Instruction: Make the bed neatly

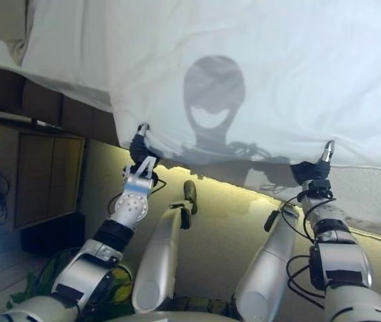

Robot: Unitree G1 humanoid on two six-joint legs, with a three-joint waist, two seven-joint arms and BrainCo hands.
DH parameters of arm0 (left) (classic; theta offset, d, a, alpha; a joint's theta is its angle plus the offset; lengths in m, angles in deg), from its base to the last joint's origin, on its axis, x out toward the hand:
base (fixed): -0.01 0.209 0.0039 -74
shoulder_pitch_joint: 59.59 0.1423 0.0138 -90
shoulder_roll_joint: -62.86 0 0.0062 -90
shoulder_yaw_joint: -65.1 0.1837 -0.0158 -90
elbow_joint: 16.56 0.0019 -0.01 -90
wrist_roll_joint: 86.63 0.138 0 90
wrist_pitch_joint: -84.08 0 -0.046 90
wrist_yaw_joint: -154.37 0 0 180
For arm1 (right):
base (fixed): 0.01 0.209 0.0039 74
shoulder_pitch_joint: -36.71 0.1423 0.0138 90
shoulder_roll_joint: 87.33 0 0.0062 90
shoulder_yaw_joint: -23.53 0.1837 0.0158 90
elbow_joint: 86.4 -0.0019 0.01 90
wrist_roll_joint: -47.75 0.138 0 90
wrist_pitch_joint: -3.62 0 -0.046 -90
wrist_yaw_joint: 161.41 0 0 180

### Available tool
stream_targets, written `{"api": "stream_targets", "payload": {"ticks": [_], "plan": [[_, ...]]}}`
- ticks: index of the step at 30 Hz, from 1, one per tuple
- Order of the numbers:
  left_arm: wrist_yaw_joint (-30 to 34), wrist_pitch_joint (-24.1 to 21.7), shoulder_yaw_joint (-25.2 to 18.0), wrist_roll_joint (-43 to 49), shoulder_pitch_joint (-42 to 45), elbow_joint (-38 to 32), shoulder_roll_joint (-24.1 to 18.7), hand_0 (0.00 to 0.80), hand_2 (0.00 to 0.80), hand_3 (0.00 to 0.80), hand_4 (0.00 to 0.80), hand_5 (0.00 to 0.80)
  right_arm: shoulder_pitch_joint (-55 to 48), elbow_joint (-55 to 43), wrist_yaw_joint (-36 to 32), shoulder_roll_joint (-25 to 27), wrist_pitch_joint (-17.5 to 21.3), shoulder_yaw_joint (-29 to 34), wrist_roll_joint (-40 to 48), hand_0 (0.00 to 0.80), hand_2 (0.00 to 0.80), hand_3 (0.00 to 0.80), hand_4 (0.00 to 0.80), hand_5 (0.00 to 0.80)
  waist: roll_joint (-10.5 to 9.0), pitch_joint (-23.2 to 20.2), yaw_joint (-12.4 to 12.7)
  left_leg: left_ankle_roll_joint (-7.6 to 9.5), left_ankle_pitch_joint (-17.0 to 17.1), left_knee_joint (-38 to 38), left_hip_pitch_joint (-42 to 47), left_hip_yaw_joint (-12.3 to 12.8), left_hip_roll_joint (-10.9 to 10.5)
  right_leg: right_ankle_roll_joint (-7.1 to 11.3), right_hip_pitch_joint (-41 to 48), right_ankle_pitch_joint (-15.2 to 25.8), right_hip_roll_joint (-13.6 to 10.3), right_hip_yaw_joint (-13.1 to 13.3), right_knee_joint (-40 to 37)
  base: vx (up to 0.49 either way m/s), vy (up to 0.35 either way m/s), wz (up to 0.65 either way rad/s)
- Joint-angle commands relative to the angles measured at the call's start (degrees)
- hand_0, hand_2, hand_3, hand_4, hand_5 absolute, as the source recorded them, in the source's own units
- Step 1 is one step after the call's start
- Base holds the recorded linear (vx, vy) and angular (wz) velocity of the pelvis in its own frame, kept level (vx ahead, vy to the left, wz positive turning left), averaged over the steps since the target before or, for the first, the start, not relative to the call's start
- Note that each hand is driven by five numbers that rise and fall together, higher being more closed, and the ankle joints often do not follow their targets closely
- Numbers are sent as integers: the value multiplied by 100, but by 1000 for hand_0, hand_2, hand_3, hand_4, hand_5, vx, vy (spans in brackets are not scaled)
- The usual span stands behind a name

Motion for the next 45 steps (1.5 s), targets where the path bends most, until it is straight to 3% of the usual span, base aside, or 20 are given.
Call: {"api": "stream_targets", "payload": {"ticks": [1, 9, 13, 17, 19, 25, 28, 31, 34, 37, 40, 42, 45], "plan": [[215, -197, -493, -41, -213, -393, -371, 800, 800, 800, 800, 800, 583, -276, -670, 741, 402, 725, 362, 800, 800, 800, 800, 800, 219, -22, -22, -302, 823, -330, -194, -356, 315, 284, 131, 306, -246, 233, 16, -14, -77, 3], [167, -141, -560, -220, -386, -88, -374, 800, 800, 800, 800, 800, 448, -382, -388, 490, 443, 751, 293, 800, 800, 800, 800, 800, 50, -22, -46, -313, 847, -339, -128, -416, 387, 292, 338, 298, -168, 110, -48, 1, -18, 3], [114, -141, -548, -103, -342, 97, -299, 800, 800, 800, 800, 800, 92, -429, -651, 246, 584, 702, -65, 800, 800, 800, 800, 800, -57, -22, -99, -320, 806, -337, 123, -443, 387, 287, 679, 302, -170, 94, -114, 50, 62, 3], [-140, 24, -353, 1394, -506, 497, -354, 800, 800, 800, 800, 800, -147, -741, -643, -55, 871, 452, -590, 800, 800, 800, 800, 800, -214, -23, -151, -332, 778, -363, 408, -456, 427, 291, 1110, 362, -171, 41, -347, 43, 61, 1], [-179, 97, -254, 1659, -534, 697, -458, 800, 800, 800, 800, 800, -259, -1055, -514, -173, 979, 258, -520, 800, 800, 800, 800, 800, -314, -128, -174, -351, 725, -341, 547, -471, 444, 292, 1369, 463, -178, 1, -593, 99, 63, 5], [305, 231, -324, 1641, -171, 995, -405, 800, 800, 800, 800, 800, -787, -2027, 81, -600, 1598, -183, -1336, 800, 800, 800, 800, 800, -490, -562, -294, -300, 4, 186, 996, -376, 276, 292, 2169, 1054, -515, 135, -1516, 157, 168, -8], [340, 337, -355, 1674, 25, 900, -448, 800, 800, 800, 800, 800, -888, -2314, 475, -716, 1711, -338, -1616, 800, 800, 800, 800, 800, -546, -745, -269, -185, -369, 400, 1231, -247, 129, 292, 2479, 1463, -722, 101, -1927, 151, 175, -25], [362, 427, -480, 1742, 294, 845, -549, 800, 800, 800, 800, 800, -1090, -2618, 623, -998, 1793, -437, -1596, 800, 800, 800, 800, 800, -596, -827, -256, -19, -516, 317, 1556, -124, -26, 292, 2477, 1667, -759, 87, -1899, 125, 203, -38], [407, 571, -561, 1788, 369, 960, -687, 800, 800, 800, 800, 800, -1382, -2888, 751, -1257, 1935, -549, -1473, 800, 800, 800, 800, 800, -605, -902, -253, 271, -344, -38, 1751, 29, -212, 176, 2405, 1241, -428, 122, -1152, 54, 198, -35], [530, 582, -541, 1450, 176, 1288, -734, 800, 800, 800, 800, 800, -1518, -2814, 757, -1369, 2020, -700, -1157, 800, 800, 800, 800, 800, -621, -1050, -183, 495, 96, -735, 1919, 167, -406, 2, 2423, 682, 149, -262, -641, -28, 149, -3], [501, 414, -464, 1234, 0, 1501, -727, 800, 800, 800, 800, 800, -1500, -2644, 672, -1484, 2166, -888, -962, 800, 800, 800, 800, 800, -663, -1143, -159, 513, 457, -1298, 2124, 287, -422, -122, 2544, 357, 808, -644, -726, -51, -49, 2], [541, 398, -506, 1272, -61, 1619, -736, 800, 800, 800, 800, 800, -1672, -2549, 506, -1532, 2174, -951, -744, 800, 800, 800, 800, 800, -765, -1216, -191, 472, 639, -1587, 2306, 343, -415, -222, 2730, 263, 1402, -860, -1072, -34, -268, -5], [640, 364, -567, 1278, 2, 1688, -731, 800, 800, 800, 800, 800, -1816, -2506, 428, -1515, 2110, -1044, -644, 800, 800, 800, 800, 800, -804, -1326, -261, 428, 798, -1901, 2500, 259, -389, -373, 3012, 291, 1713, -805, -1697, -10, -226, 28]]}}
